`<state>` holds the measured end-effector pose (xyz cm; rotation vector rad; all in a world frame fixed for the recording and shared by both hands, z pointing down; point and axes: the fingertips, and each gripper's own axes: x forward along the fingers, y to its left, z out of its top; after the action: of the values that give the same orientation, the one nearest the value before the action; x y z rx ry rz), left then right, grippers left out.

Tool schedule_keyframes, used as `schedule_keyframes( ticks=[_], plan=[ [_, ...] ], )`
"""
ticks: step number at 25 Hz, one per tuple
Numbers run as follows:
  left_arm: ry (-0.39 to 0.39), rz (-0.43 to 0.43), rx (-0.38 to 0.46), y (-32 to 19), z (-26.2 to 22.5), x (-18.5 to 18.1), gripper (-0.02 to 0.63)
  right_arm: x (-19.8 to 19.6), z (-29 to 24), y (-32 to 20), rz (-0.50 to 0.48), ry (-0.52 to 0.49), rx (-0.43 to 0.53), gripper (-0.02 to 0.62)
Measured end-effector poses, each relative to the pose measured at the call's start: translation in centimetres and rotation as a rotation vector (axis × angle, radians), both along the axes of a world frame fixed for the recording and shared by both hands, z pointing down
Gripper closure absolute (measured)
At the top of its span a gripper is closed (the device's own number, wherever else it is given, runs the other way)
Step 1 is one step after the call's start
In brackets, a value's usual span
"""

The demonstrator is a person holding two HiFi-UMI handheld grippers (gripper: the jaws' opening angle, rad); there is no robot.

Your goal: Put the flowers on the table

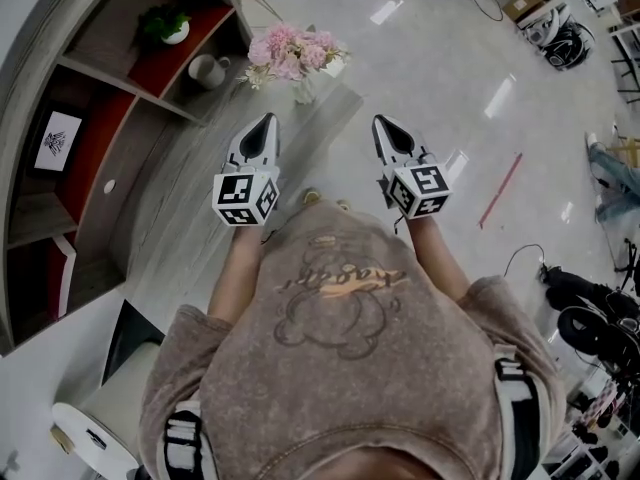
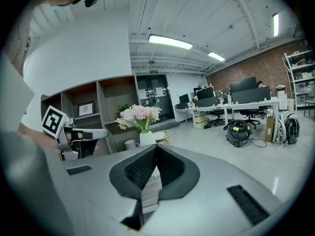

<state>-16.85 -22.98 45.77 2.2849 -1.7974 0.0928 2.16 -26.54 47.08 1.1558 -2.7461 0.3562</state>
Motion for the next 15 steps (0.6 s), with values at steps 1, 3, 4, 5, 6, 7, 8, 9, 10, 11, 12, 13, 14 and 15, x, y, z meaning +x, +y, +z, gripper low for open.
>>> schedule_keyframes(
  ticks=[1,3,4,5,6,7,8,9,10,11,12,13,14,15],
  plan=[
    [0.004,0.001,0.0,-0.1,0.0,0.0,0.588,-0.1,0.0,0.0,-0.003,-0.001,-0.001,0.598],
    [0.013,0.002,-0.001,-0.3,0.0,0.0,0.588,-0.2,-0.1,0.0,-0.008,-0.003,-0.002,0.598],
    [0.017,0.001,-0.002,-0.4,0.0,0.1,0.588,-0.1,-0.2,-0.1,-0.009,-0.004,-0.002,0.598],
    [0.022,0.0,-0.003,-0.5,0.0,0.1,0.588,-0.1,-0.2,-0.1,-0.01,-0.004,-0.002,0.598],
    [0.026,-0.002,-0.004,-0.6,0.1,0.1,0.588,0.0,-0.2,-0.2,-0.009,-0.004,-0.002,0.598],
    [0.03,-0.003,-0.005,-0.7,0.2,0.1,0.588,0.0,-0.2,-0.3,-0.008,-0.003,-0.003,0.598],
    [0.032,-0.004,-0.005,-0.8,0.2,0.2,0.588,0.1,-0.2,-0.3,-0.008,-0.004,-0.003,0.598],
    [0.033,-0.005,-0.004,-0.9,0.2,0.2,0.588,0.2,-0.2,-0.4,-0.007,-0.004,-0.003,0.598],
    [0.034,-0.005,-0.003,-1.0,0.2,0.3,0.588,0.2,-0.1,-0.5,-0.006,-0.004,-0.003,0.598],
    [0.034,-0.005,-0.002,-1.1,0.1,0.4,0.588,0.3,-0.2,-0.6,-0.005,-0.004,-0.003,0.598],
    [0.035,-0.005,-0.001,-1.1,0.1,0.4,0.588,0.4,-0.2,-0.6,-0.004,-0.004,-0.003,0.598],
    [0.036,-0.005,-0.001,-1.2,0.1,0.5,0.588,0.4,-0.2,-0.7,-0.004,-0.005,-0.003,0.598],
    [0.037,-0.005,-0.002,-1.3,0.1,0.5,0.588,0.4,-0.2,-0.8,-0.003,-0.005,-0.004,0.598],
    [0.038,-0.007,-0.003,-1.3,0.2,0.4,0.588,0.4,-0.1,-0.9,-0.002,-0.006,-0.004,0.598]
  ],
)
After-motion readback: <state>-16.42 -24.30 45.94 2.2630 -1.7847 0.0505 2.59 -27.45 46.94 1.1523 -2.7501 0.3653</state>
